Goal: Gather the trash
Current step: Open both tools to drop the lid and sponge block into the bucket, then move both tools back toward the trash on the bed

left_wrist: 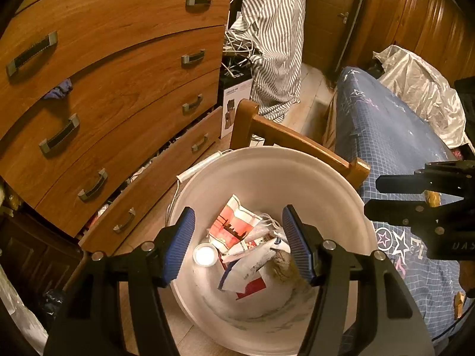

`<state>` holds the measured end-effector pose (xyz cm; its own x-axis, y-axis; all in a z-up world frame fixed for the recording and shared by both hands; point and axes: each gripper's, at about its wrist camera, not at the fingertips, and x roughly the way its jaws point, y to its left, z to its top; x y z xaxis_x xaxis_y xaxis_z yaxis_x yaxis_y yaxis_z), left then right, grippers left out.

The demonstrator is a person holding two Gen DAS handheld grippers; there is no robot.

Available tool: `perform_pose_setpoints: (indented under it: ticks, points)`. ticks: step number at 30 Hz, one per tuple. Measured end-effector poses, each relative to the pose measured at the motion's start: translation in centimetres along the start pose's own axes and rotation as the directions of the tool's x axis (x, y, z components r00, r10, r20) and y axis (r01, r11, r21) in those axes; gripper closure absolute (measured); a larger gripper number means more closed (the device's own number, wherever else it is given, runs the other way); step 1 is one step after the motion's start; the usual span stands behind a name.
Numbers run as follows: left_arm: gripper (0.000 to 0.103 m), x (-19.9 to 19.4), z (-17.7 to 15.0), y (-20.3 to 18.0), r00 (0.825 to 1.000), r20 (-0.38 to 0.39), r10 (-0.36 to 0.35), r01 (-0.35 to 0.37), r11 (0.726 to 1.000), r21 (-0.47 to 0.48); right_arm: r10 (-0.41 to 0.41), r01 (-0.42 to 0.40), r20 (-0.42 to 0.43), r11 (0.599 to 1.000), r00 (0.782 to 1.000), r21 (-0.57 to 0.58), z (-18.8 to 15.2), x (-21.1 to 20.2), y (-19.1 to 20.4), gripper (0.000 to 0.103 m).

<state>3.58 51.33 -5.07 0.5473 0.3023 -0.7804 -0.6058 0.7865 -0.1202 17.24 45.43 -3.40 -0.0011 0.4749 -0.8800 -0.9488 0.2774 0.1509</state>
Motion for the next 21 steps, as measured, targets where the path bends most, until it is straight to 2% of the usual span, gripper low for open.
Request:
perform_pose_setpoints:
  ticks: [12, 18, 21]
  points:
    - [0.044, -0.4, 0.4, 0.1, 1.0, 0.007, 0.001, -0.001, 1.0, 0.002, 0.003, -0.003, 0.01, 1.0, 1.0, 0.0, -0.2, -0.3, 0.6, 0.059]
    - [0.044, -0.7, 0.1, -0.2, 1.0, 0.012, -0.009, 0.009, 1.0, 0.001, 0.008, -0.008, 0.041, 1.0, 0.999, 0.001, -1.2, -1.7, 0.9, 0.059]
    - [0.044, -1.7, -1.0, -1.2, 0.999, 0.028, -0.027, 0.027, 1.0, 0.008, 0.005, -0.006, 0.118, 1.0, 0.993, 0.011, -3.7, -4.3, 0.8, 0.046]
